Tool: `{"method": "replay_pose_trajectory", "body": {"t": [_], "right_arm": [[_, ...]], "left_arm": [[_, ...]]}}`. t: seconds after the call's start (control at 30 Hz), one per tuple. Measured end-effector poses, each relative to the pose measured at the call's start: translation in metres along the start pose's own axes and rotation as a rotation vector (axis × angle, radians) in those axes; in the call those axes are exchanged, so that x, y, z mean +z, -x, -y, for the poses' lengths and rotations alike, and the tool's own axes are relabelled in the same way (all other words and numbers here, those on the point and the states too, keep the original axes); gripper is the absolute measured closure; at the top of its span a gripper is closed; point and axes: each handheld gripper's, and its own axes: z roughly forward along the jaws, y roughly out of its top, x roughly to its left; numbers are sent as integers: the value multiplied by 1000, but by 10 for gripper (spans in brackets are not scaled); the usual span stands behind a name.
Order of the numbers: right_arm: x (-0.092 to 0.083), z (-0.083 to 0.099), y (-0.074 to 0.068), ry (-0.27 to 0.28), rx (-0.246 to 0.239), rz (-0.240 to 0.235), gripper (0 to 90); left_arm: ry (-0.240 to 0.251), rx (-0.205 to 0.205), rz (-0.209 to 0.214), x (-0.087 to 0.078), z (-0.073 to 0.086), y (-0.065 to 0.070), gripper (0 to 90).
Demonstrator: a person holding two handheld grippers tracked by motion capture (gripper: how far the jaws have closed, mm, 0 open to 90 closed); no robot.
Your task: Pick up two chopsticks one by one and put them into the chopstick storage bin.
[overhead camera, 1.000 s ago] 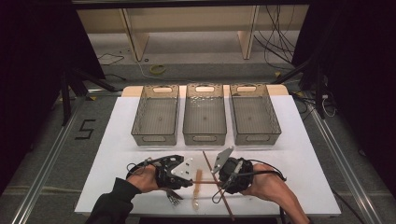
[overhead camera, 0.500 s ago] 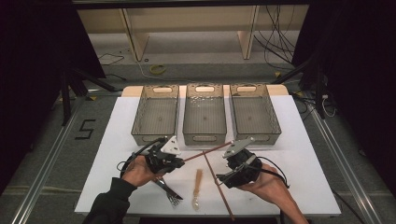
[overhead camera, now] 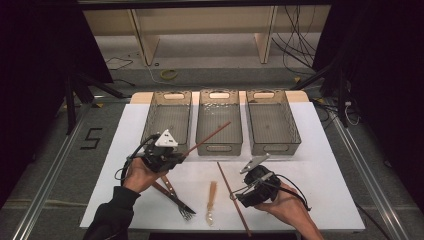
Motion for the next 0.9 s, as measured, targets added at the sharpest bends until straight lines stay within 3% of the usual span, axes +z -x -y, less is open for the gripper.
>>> {"method": "replay_pose_trajectory", "body": {"t": [0.23, 0.53, 0.9], "right_arm": [[11, 8, -2, -34, 6, 1, 289], [12, 13, -1, -34, 16, 5, 282], [12, 16, -1, -35, 24, 0, 275]], "left_arm": [[18, -46, -36, -6, 0, -20, 848], [26, -110, -102, -7, -6, -51, 848], [34, -226, -164, -6, -8, -95, 848]]}}
